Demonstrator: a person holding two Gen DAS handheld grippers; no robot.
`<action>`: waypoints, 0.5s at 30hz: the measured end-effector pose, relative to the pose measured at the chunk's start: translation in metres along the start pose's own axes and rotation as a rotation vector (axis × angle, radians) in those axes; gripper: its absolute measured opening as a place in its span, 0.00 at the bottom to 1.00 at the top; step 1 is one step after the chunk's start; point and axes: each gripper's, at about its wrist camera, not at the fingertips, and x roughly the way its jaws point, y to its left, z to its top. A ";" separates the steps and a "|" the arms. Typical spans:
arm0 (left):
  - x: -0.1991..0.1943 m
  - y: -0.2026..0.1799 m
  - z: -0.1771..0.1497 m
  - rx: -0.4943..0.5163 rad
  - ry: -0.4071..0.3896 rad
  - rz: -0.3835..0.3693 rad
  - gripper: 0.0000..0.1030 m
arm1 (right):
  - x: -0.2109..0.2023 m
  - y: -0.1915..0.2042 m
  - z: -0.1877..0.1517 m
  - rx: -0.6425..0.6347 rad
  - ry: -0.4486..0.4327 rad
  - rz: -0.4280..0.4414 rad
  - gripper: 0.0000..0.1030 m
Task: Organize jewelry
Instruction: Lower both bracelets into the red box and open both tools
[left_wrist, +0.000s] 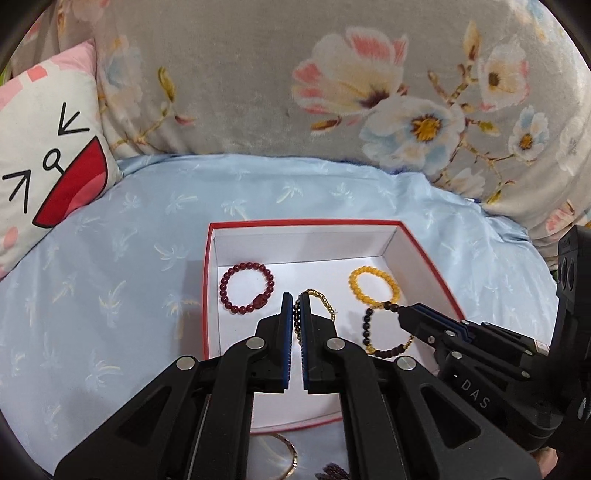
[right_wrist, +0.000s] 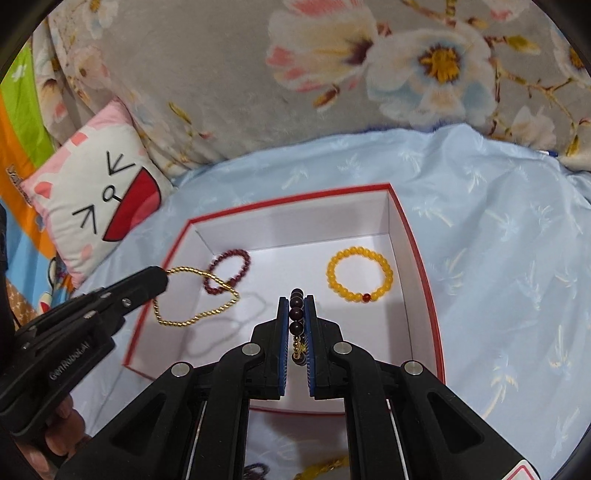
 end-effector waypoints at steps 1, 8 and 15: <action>0.005 0.002 -0.001 0.000 0.007 0.000 0.03 | 0.005 -0.002 -0.001 -0.002 0.010 -0.011 0.07; 0.012 0.010 -0.007 0.001 0.010 0.065 0.11 | 0.004 -0.013 -0.005 -0.054 -0.025 -0.132 0.16; -0.011 0.010 -0.012 0.024 -0.052 0.140 0.33 | -0.030 -0.018 -0.010 -0.063 -0.103 -0.169 0.26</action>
